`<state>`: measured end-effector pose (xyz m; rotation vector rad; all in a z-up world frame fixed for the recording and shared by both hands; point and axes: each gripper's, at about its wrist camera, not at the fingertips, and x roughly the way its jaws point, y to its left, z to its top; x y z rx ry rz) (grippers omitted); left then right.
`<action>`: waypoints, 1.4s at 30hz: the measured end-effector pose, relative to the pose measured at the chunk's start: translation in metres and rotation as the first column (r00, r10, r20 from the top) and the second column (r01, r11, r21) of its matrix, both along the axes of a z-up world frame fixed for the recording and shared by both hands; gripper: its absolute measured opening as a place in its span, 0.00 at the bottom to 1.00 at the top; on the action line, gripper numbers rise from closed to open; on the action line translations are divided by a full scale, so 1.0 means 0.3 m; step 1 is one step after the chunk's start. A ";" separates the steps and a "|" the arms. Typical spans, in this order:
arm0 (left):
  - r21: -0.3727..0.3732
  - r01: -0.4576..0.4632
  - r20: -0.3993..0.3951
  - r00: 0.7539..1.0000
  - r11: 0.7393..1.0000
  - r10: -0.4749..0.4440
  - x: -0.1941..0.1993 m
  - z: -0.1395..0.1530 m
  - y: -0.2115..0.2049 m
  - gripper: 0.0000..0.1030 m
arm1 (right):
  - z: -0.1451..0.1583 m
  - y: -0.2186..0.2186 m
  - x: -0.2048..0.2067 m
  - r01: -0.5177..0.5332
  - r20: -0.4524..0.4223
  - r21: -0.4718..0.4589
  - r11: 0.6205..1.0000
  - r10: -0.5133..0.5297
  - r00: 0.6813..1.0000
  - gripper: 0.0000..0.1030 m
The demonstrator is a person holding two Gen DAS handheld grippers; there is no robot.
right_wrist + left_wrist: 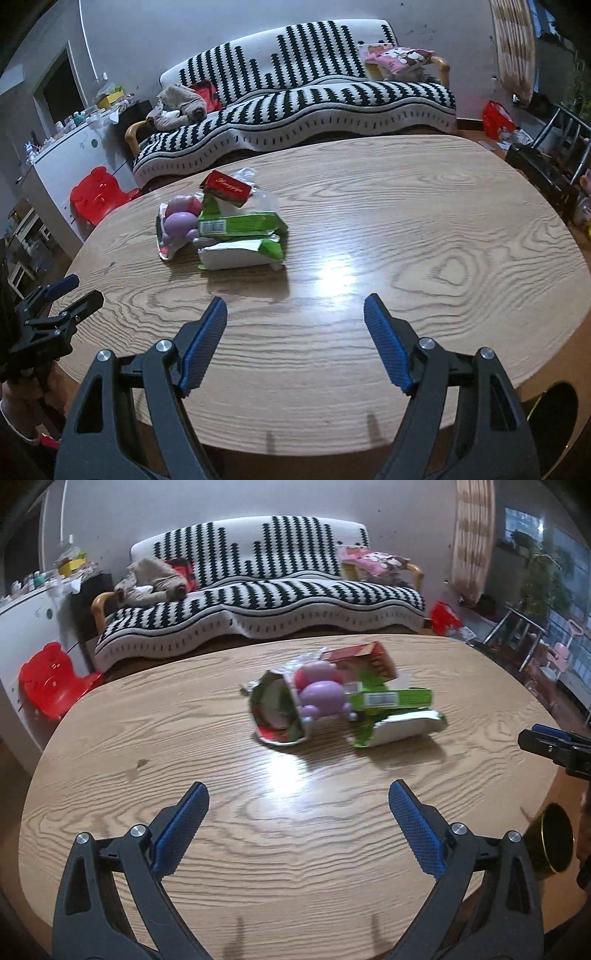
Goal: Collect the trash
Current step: 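Swing both tools back over the table toward the remaining trash, then grasp the green-red chip bag with the left tool while the right tool grasps the green-white bag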
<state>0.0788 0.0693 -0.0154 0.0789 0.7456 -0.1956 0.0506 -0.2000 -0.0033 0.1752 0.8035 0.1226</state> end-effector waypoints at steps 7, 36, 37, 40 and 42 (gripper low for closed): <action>0.004 -0.027 -0.014 1.000 1.000 0.027 0.035 -0.025 0.024 0.92 | -0.030 0.052 0.058 -0.036 -0.013 0.005 0.999 0.036 0.999 0.72; -0.076 -0.154 -0.194 0.972 0.985 0.137 0.540 -0.258 0.006 0.93 | -0.251 0.214 0.395 -0.191 -0.069 -0.139 0.972 0.183 0.981 0.69; -0.078 -0.142 -0.193 0.973 0.987 0.125 0.548 -0.257 0.002 0.93 | -0.252 0.222 0.398 -0.205 -0.075 -0.140 0.969 0.196 0.978 0.65; -0.081 -0.117 -0.183 0.978 0.990 0.101 0.558 -0.253 -0.004 0.91 | -0.256 0.240 0.401 -0.230 -0.088 -0.150 0.961 0.219 0.972 0.43; -0.099 -0.103 -0.180 0.980 0.990 0.084 0.553 -0.248 -0.002 0.72 | -0.253 0.251 0.395 -0.251 -0.094 -0.159 0.955 0.238 0.967 0.20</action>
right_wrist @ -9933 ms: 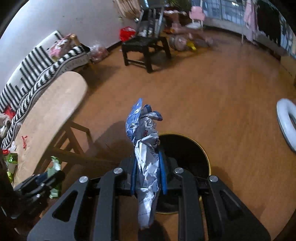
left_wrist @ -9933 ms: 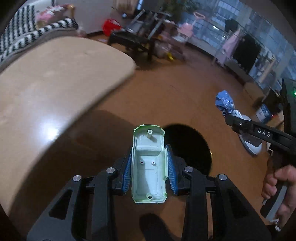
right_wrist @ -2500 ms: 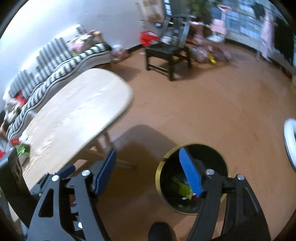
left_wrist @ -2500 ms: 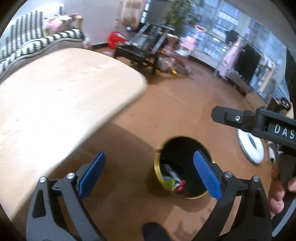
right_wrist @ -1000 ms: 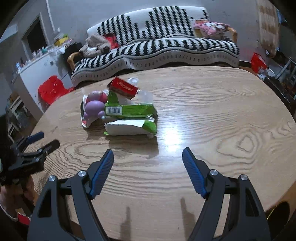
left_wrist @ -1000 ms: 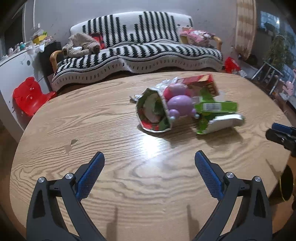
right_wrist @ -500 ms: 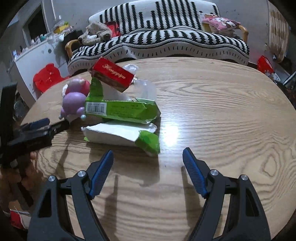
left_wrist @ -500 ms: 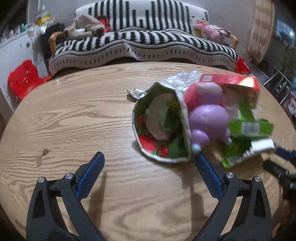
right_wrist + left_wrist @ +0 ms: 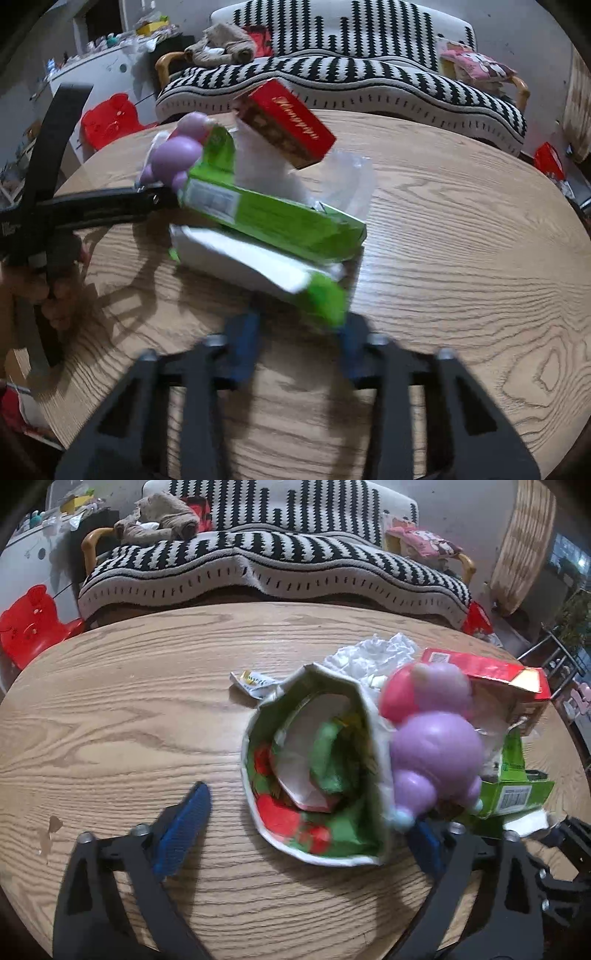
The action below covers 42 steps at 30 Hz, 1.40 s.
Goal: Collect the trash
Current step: 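Grasp the green-red chip bag with the left tool while the right tool grasps the green-white bag, then carry both bags to the black bin and open both tools to drop them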
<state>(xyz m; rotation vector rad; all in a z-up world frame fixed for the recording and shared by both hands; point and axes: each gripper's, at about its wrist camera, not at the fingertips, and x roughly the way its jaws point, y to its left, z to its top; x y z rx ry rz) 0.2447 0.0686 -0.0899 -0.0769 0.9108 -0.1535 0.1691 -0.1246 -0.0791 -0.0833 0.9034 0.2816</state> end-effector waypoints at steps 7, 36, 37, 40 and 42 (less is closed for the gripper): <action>0.015 -0.009 0.009 1.000 1.000 0.009 -0.058 0.015 0.015 0.52 | 0.058 0.041 -0.084 -0.062 0.039 -0.001 0.998 0.062 0.997 0.14; 0.041 0.071 0.137 0.988 0.997 -0.076 -0.602 0.284 -0.108 0.50 | 0.320 -0.167 -0.547 0.030 0.132 0.128 0.991 -0.046 0.990 0.14; 0.046 0.079 0.138 0.987 0.996 -0.085 -0.601 0.283 -0.125 0.50 | 0.323 -0.178 -0.548 0.035 0.132 0.127 0.991 -0.052 0.990 0.14; 0.043 0.098 0.133 0.986 0.994 -0.103 -0.592 0.278 -0.161 0.50 | 0.335 -0.233 -0.553 0.066 0.137 0.132 0.989 -0.084 0.987 0.14; 0.045 0.109 0.133 0.985 0.993 -0.114 -0.588 0.277 -0.186 0.50 | 0.342 -0.276 -0.555 0.091 0.139 0.139 0.986 -0.111 0.984 0.14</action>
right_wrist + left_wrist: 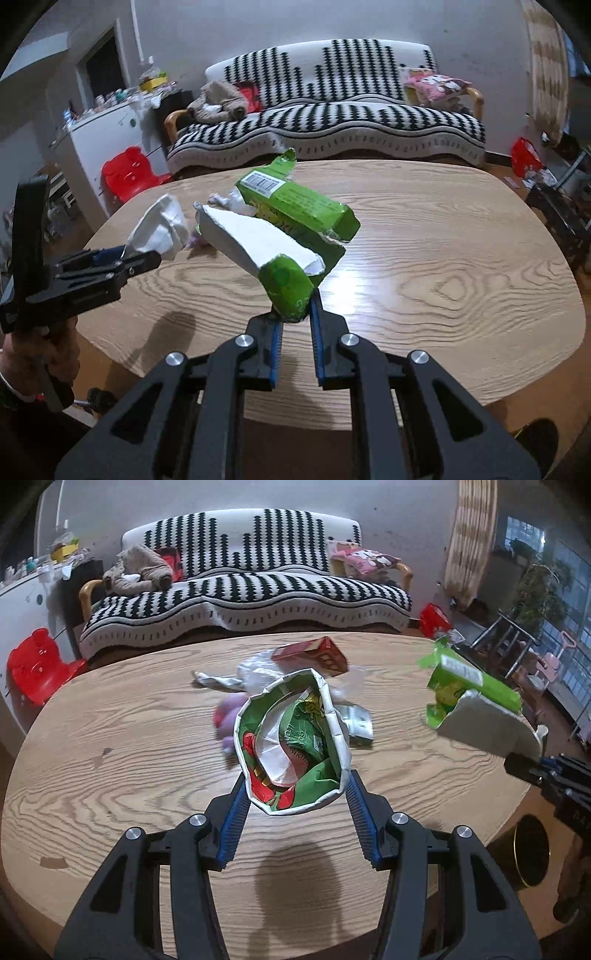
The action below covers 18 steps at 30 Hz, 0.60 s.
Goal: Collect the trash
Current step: 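Carry both bags to the black bin and open both tools to drop them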
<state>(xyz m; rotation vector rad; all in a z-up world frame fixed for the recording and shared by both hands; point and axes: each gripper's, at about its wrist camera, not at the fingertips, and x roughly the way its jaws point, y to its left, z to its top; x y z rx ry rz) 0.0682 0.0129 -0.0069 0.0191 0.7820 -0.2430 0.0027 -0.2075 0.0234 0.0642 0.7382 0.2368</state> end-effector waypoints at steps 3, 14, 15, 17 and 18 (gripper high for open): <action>0.001 0.025 0.008 1.000 1.000 -0.025 -0.005 0.004 -0.052 0.50 | 0.011 -0.059 -0.012 0.041 0.007 0.001 0.999 -0.041 0.999 0.14; -0.028 0.178 0.022 0.984 0.984 -0.177 -0.055 0.018 -0.345 0.50 | 0.028 -0.353 -0.155 0.228 0.026 -0.008 0.974 -0.228 0.973 0.14; -0.031 0.201 0.023 0.979 0.979 -0.200 -0.066 0.017 -0.391 0.50 | 0.031 -0.394 -0.184 0.252 0.030 -0.007 0.968 -0.252 0.967 0.14; -0.032 0.243 0.020 0.970 0.969 -0.243 -0.084 0.012 -0.466 0.50 | 0.032 -0.464 -0.232 0.293 0.032 -0.006 0.956 -0.292 0.956 0.14; -0.032 0.260 0.018 0.966 0.965 -0.260 -0.091 0.008 -0.497 0.50 | 0.029 -0.487 -0.247 0.307 0.032 -0.004 0.952 -0.307 0.951 0.14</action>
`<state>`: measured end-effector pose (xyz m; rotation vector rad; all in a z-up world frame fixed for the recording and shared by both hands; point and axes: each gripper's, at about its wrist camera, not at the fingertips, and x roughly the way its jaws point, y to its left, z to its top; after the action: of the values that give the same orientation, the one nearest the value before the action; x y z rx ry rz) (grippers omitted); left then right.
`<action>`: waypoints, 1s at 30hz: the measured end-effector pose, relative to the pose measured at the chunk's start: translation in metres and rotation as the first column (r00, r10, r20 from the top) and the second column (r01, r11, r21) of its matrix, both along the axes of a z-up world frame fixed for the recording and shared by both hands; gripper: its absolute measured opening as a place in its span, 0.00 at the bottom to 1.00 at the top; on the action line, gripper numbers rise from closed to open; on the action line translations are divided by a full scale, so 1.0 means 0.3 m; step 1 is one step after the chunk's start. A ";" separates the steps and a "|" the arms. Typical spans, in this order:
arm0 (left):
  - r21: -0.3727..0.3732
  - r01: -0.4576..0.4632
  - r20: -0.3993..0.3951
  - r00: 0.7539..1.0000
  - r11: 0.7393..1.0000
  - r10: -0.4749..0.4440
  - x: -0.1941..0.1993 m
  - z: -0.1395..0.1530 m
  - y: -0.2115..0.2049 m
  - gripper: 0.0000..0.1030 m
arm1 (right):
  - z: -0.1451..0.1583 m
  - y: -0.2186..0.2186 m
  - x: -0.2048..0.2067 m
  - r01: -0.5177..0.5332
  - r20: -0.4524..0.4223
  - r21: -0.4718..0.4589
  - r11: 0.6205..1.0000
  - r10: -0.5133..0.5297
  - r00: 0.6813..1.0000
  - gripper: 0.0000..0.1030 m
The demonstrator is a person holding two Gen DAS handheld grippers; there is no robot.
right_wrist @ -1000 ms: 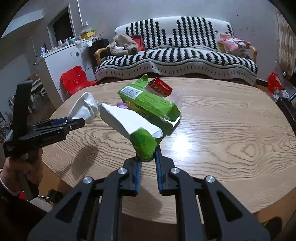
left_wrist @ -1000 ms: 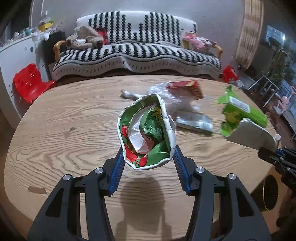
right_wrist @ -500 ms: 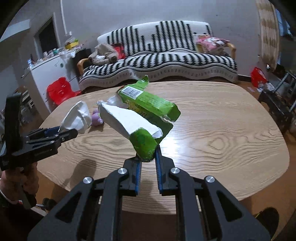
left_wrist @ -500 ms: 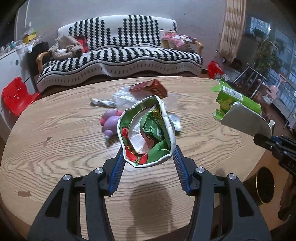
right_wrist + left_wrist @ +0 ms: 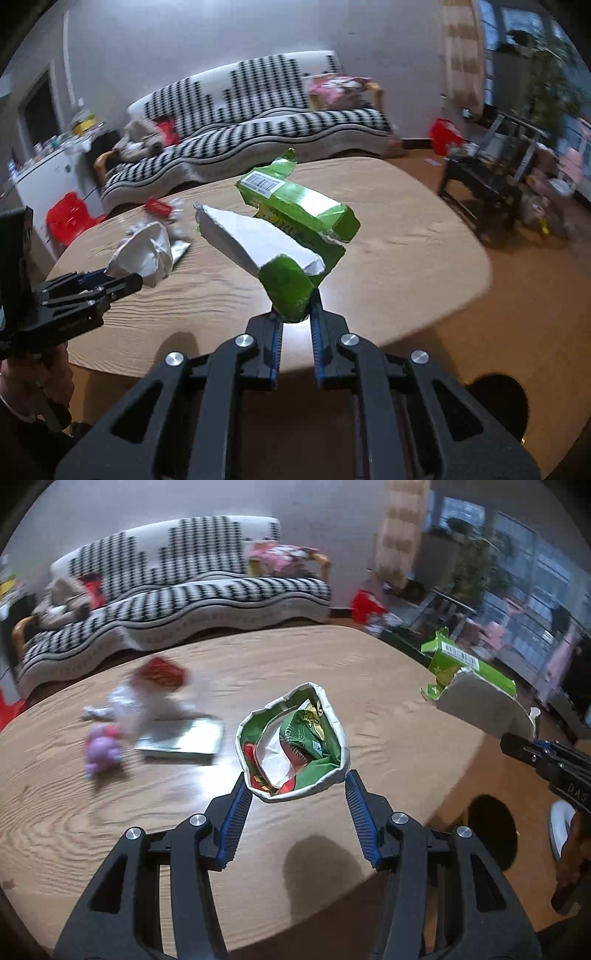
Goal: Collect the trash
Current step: 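Carry both bags to the black bin and open both tools to drop them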
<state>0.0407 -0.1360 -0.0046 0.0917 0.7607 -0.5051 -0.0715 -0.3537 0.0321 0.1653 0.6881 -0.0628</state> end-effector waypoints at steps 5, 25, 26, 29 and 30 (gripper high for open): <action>-0.009 0.106 -0.020 0.994 0.994 -0.106 -0.055 -0.039 -0.222 0.34 | -0.036 -0.196 -0.135 0.121 -0.016 0.006 0.993 -0.121 0.993 0.14; -0.078 0.410 -0.135 0.899 0.909 -0.417 -0.282 -0.247 -0.900 0.00 | -0.201 -0.758 -0.606 0.489 -0.155 0.080 0.869 -0.474 0.867 0.14; -0.074 0.426 -0.147 0.889 0.901 -0.433 -0.305 -0.263 -0.925 0.00 | -0.220 -0.773 -0.613 0.499 -0.180 0.084 0.862 -0.480 0.859 0.14; -0.073 0.468 -0.178 0.863 0.881 -0.473 -0.362 -0.309 -0.987 0.00 | -0.283 -0.814 -0.633 0.532 -0.253 0.102 0.841 -0.495 0.831 0.14; -0.077 0.476 -0.188 0.856 0.876 -0.481 -0.372 -0.321 -1.006 0.00 | -0.305 -0.830 -0.641 0.544 -0.276 0.101 0.833 -0.502 0.820 0.14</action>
<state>-0.0708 -0.4377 -0.1009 0.2103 0.9342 -1.0145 -0.2638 -0.6026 -0.0593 0.5259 0.8741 -0.5663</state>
